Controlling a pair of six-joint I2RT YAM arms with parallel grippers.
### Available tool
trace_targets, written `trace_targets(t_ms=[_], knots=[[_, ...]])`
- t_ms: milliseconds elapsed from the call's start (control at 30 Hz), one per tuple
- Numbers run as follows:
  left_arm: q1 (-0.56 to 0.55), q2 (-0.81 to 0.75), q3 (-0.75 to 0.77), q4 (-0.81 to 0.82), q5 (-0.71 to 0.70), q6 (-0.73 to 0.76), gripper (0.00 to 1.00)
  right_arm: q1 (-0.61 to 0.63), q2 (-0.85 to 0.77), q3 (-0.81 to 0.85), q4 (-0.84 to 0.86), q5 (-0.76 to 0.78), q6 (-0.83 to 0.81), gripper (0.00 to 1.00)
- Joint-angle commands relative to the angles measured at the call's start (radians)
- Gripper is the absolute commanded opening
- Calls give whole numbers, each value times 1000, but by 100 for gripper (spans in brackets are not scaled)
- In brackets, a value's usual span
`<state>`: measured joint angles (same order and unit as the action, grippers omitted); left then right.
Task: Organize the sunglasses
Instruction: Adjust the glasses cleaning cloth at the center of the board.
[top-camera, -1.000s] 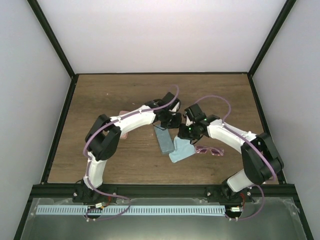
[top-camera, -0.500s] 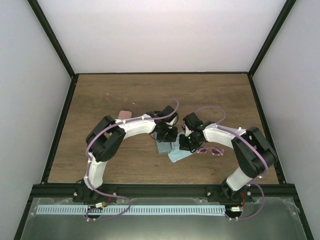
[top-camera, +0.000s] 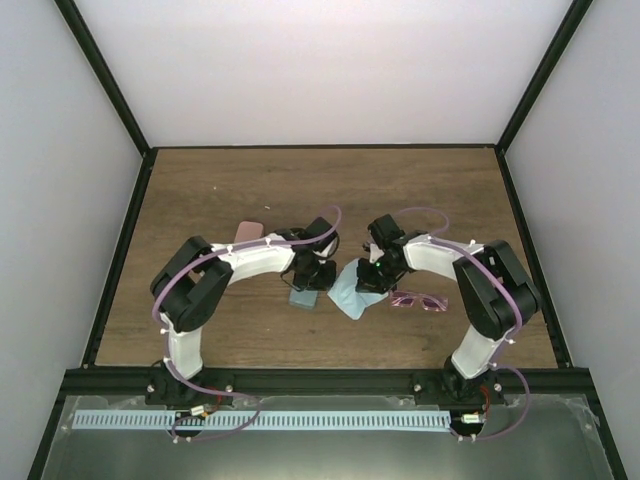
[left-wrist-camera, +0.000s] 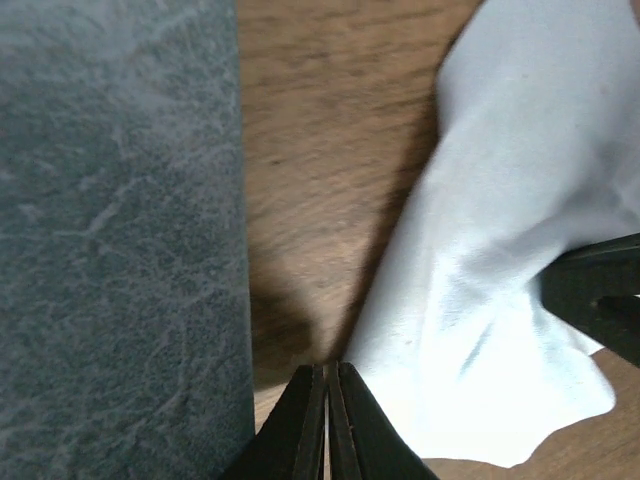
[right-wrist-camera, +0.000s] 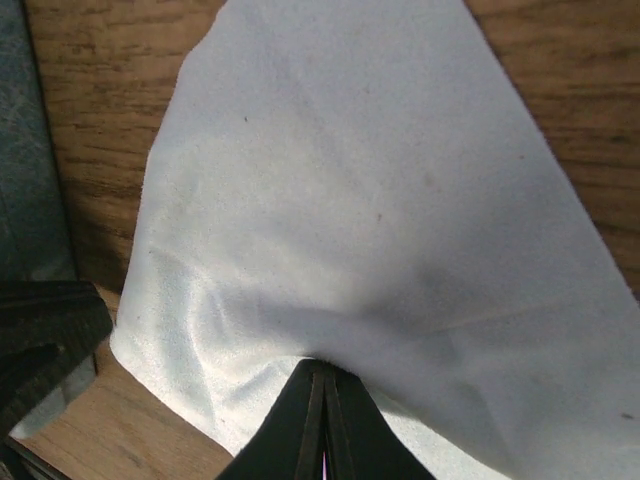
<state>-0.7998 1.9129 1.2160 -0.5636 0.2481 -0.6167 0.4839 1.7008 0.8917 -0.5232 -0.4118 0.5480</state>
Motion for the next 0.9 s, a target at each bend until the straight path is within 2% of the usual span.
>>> trace_targets(t_ms=[0, 167, 333, 500, 600, 667, 733, 800, 867], knots=[[46, -19, -33, -47, -66, 20, 5, -50, 76, -43, -28, 220, -27, 1], [52, -4, 46, -35, -42, 34, 5, -92, 75, 21, -56, 237, -55, 1], [42, 17, 244, -74, -48, 43, 6, -93, -3, 139, -67, 185, -104, 2], [42, 13, 402, -144, -94, 66, 9, -93, -64, 240, -101, 165, -129, 17], [43, -36, 409, -149, -138, 73, 11, -93, -88, 270, -106, 151, -129, 33], [48, -80, 383, -150, -195, 70, 28, -92, -94, 282, -107, 142, -134, 45], [66, -131, 327, -142, -243, 64, 58, -87, -86, 292, -107, 126, -136, 55], [111, -182, 257, -133, -262, 77, 81, -69, -68, 313, -111, 113, -131, 62], [178, -225, 191, -140, -293, 112, 94, -36, -49, 345, -110, 99, -126, 68]])
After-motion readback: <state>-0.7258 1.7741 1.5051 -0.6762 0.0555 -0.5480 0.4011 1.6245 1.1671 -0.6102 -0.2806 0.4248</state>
